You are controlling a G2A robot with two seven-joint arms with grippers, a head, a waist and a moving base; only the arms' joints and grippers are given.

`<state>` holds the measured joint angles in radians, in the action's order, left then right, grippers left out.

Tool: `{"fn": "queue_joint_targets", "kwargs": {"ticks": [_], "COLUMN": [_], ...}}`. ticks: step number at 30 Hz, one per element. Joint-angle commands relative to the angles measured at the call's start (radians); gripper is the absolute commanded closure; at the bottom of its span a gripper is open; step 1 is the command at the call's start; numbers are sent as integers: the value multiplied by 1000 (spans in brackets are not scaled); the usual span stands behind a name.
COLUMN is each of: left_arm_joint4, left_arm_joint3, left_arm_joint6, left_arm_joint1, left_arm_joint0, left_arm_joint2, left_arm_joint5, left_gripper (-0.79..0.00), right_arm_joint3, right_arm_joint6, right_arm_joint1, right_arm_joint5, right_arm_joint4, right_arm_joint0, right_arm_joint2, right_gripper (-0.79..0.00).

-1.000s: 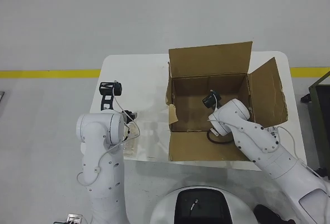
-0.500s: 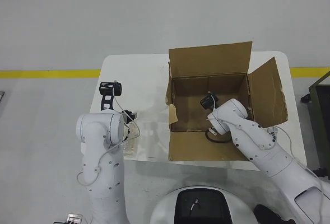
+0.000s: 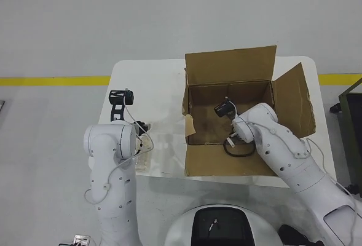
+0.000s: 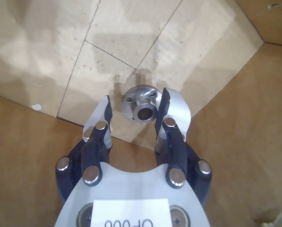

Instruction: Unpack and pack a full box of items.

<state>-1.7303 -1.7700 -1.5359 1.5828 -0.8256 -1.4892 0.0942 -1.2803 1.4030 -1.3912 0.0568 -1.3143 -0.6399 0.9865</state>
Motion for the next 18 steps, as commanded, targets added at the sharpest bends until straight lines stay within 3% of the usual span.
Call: {"fn": "queue_joint_targets", "kwargs": {"ticks": [1, 8, 12, 18], "left_arm_joint4": [0, 0, 0, 0], "left_arm_joint3": [0, 0, 0, 0], "left_arm_joint6": [0, 0, 0, 0], "left_arm_joint1": [0, 0, 0, 0], "left_arm_joint0": [0, 0, 0, 0], "left_arm_joint2": [0, 0, 0, 0], "left_arm_joint5": [0, 0, 0, 0], "left_gripper": [-785, -785, -785, -785], "right_arm_joint3": [-24, -61, -40, -39], "right_arm_joint6": [8, 20, 7, -1], "right_arm_joint1": [2, 10, 7, 1], "right_arm_joint5": [5, 5, 7, 6], "right_arm_joint4": [-21, -76, -87, -81], "right_arm_joint0": [-5, -40, -51, -55], "right_arm_joint2": [8, 30, 23, 22], "right_gripper": [-520, -480, -391, -385]}}
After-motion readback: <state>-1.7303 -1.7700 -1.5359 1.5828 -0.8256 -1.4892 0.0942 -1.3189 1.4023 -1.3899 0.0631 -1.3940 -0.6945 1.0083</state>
